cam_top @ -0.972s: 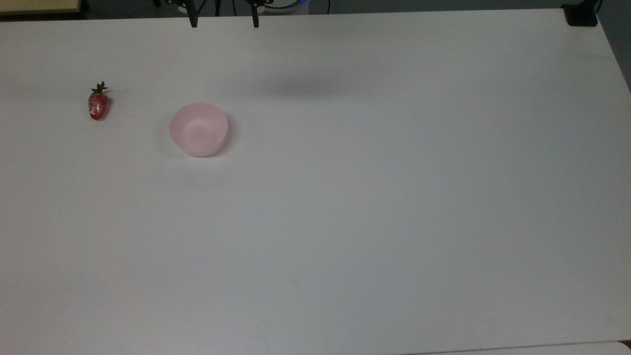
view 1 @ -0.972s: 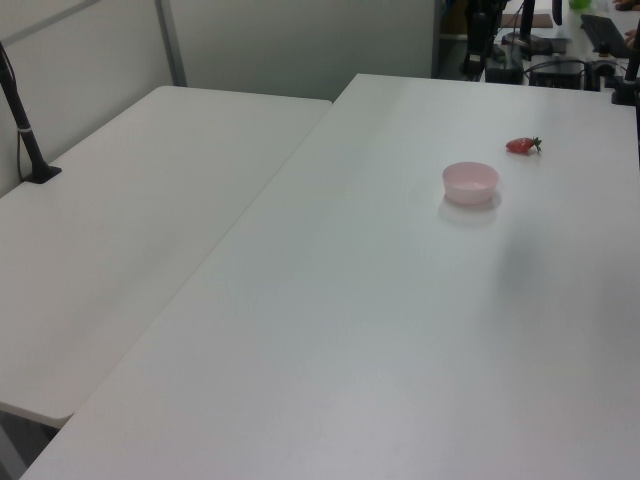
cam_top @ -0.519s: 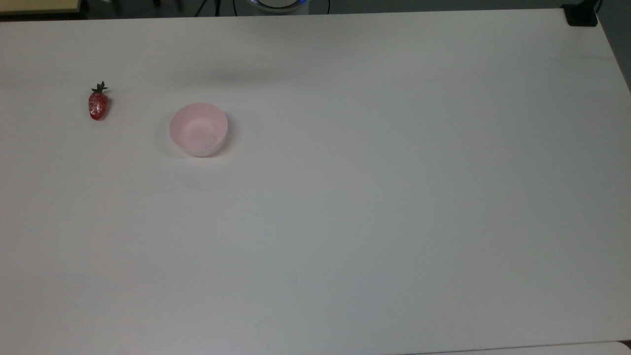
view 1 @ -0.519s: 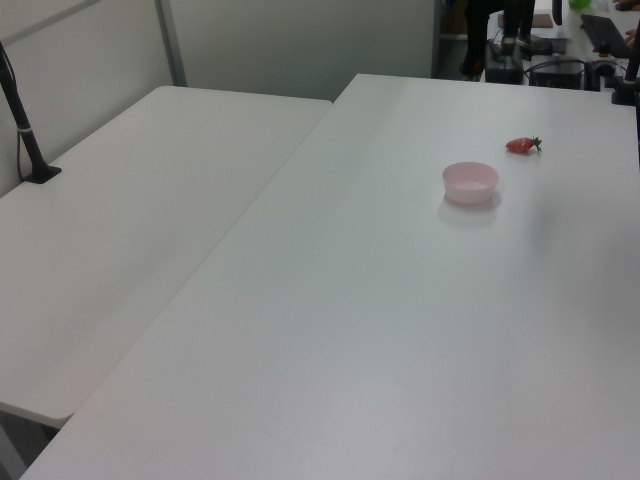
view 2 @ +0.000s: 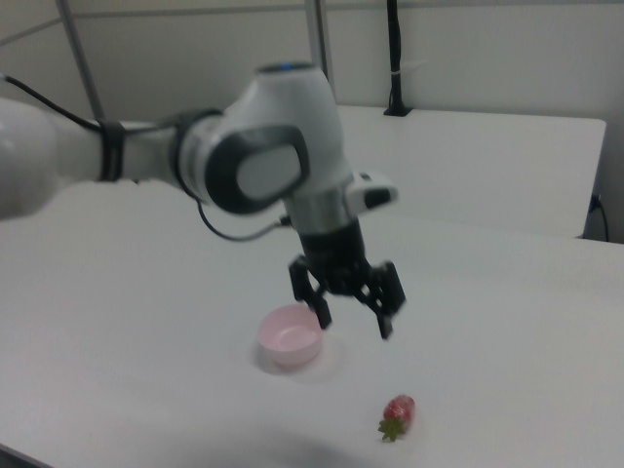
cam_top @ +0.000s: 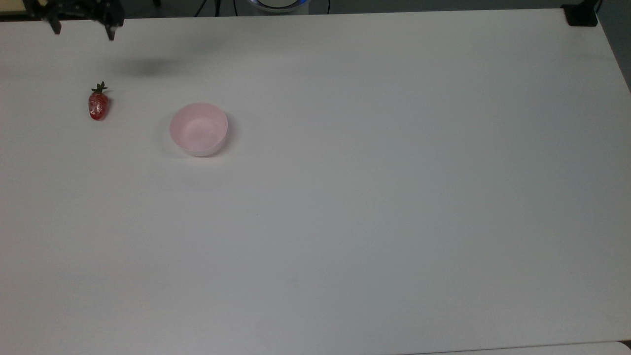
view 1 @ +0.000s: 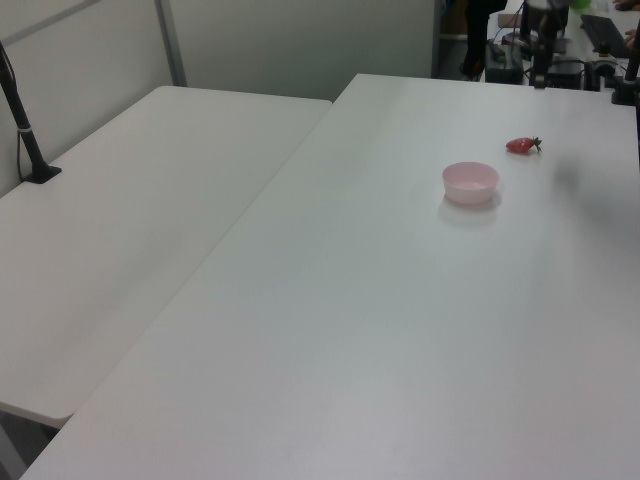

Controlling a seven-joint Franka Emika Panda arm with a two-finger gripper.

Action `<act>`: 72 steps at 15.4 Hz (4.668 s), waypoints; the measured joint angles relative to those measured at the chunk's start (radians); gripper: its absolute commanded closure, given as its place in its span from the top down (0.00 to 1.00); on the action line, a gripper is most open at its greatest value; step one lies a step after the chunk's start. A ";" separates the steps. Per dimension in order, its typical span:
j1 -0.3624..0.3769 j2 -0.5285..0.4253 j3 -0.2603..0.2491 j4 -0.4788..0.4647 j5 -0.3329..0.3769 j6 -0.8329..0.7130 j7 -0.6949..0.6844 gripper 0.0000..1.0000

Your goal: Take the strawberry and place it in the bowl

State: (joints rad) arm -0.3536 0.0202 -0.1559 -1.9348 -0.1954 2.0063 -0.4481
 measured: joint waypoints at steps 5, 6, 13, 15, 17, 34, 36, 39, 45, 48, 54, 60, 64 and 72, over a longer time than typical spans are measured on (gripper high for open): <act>-0.028 0.135 -0.017 -0.035 0.001 0.133 0.020 0.98; -0.032 0.162 -0.017 -0.034 0.002 0.153 0.038 0.97; -0.042 0.251 -0.017 -0.003 0.062 0.195 0.082 0.95; -0.042 0.272 -0.014 0.008 0.062 0.195 0.083 0.92; -0.042 0.303 -0.011 0.024 0.062 0.199 0.084 0.89; -0.044 0.329 0.068 0.092 0.067 0.161 0.137 0.36; -0.041 0.294 0.120 0.127 0.070 0.051 0.139 0.36; -0.001 0.259 0.181 0.170 0.109 -0.041 0.207 0.36; 0.133 0.294 0.191 0.173 0.113 -0.044 0.374 0.37; 0.153 0.330 0.191 0.173 0.113 -0.032 0.413 0.59; 0.153 0.345 0.191 0.182 0.113 -0.029 0.419 1.00; 0.160 0.242 0.191 0.209 0.113 -0.066 0.422 1.00; 0.211 0.072 0.191 0.218 0.113 -0.224 0.428 1.00; 0.330 -0.092 0.192 0.211 0.113 -0.337 0.616 1.00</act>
State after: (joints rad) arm -0.0238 -0.0719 0.0356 -1.7239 -0.0820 1.6692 0.1678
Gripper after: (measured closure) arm 0.000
